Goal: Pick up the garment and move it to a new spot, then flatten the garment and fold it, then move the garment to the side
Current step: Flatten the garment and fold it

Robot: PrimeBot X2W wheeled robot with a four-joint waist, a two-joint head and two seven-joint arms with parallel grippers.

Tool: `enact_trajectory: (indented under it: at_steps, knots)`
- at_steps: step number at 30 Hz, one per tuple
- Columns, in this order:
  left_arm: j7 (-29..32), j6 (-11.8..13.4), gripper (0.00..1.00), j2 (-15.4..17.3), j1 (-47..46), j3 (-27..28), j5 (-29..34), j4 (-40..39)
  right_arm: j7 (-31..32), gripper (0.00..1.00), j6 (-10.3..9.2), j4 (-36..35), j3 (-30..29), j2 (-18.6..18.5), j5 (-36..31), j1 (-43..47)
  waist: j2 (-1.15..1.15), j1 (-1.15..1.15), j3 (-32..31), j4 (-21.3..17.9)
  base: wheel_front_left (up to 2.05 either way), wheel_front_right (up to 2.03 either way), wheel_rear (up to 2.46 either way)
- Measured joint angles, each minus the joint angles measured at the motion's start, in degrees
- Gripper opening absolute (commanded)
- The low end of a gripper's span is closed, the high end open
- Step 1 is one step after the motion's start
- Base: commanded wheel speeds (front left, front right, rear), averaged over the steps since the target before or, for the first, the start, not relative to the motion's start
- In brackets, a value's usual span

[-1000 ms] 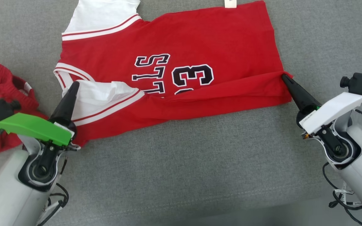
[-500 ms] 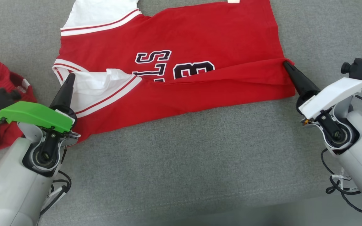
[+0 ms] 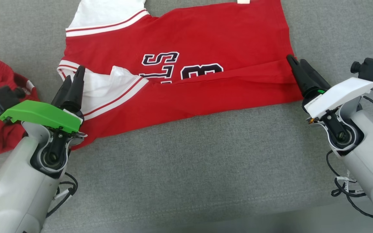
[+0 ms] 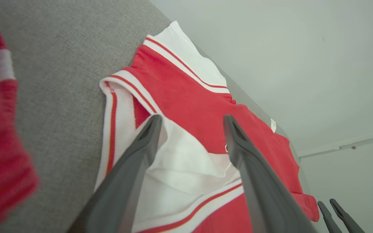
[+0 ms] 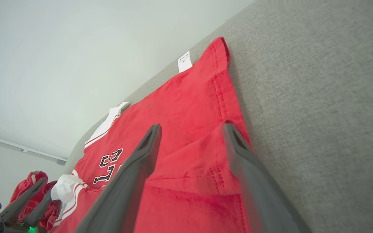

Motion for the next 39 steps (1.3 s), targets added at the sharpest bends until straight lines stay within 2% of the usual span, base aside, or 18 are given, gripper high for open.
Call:
enact_trajectory:
  at_steps: [4, 10, 16, 22, 28, 30, 36, 39]
  knots:
    - [-1.2, 0.0, 1.0, 0.1, 0.0, -0.9, 1.5, -1.0, -2.0, 1.0, 0.0, 0.6, -0.2, 0.1, 0.0, 0.1, 0.0, 0.0, -0.9, 0.2, 0.0, 0.0, 0.0]
    - [-2.6, 0.0, 1.0, 1.8, 0.6, -3.8, 7.5, -3.0, -3.3, 1.0, 0.0, 1.4, -0.4, -0.5, -0.2, 1.1, 0.0, 0.0, -2.2, 0.5, 0.0, 0.0, 0.0]
    - [-3.7, 0.0, 1.0, 4.9, 4.5, -5.1, 12.9, -2.4, -4.5, 1.0, 0.0, 1.8, -0.3, -1.6, -3.6, 3.1, 0.0, 0.0, -4.0, 1.0, 0.0, 0.0, 0.0]
    - [-3.7, 0.0, 1.0, 5.5, 8.7, -4.7, 15.8, -1.3, -4.8, 1.0, 0.0, 1.6, 0.3, -1.6, -8.6, 5.6, 0.0, 0.0, -6.4, 1.2, 0.0, 0.0, 0.0]
    - [-3.7, 0.1, 1.0, 5.5, 11.0, -0.2, 22.4, -1.4, -4.8, 1.0, -0.08, 1.3, -6.8, -1.9, -16.1, 7.9, 0.0, 0.0, -8.5, 1.6, 0.0, 0.0, 0.0]
    - [-3.7, 1.2, 1.0, 5.4, 11.5, 1.7, 24.9, -2.1, -4.8, 1.0, -1.02, 0.6, -10.5, -1.5, -18.6, 8.7, 0.0, 0.0, -9.2, 1.7, 0.0, 0.0, 0.0]
    - [-3.7, 3.1, 1.0, 3.7, 14.9, 5.4, 29.6, -4.4, -4.8, 1.0, -2.56, -2.4, -15.2, 2.6, -24.2, 12.5, 0.0, 0.0, -10.9, 1.7, 0.0, 0.0, 0.0]
    - [-3.7, 3.5, 1.0, 2.4, 16.2, 6.0, 32.6, -6.1, -4.8, 1.0, -3.13, -3.6, -17.1, 3.1, -26.7, 14.6, 0.0, 0.0, -11.5, 1.4, 0.0, 0.0, 0.0]
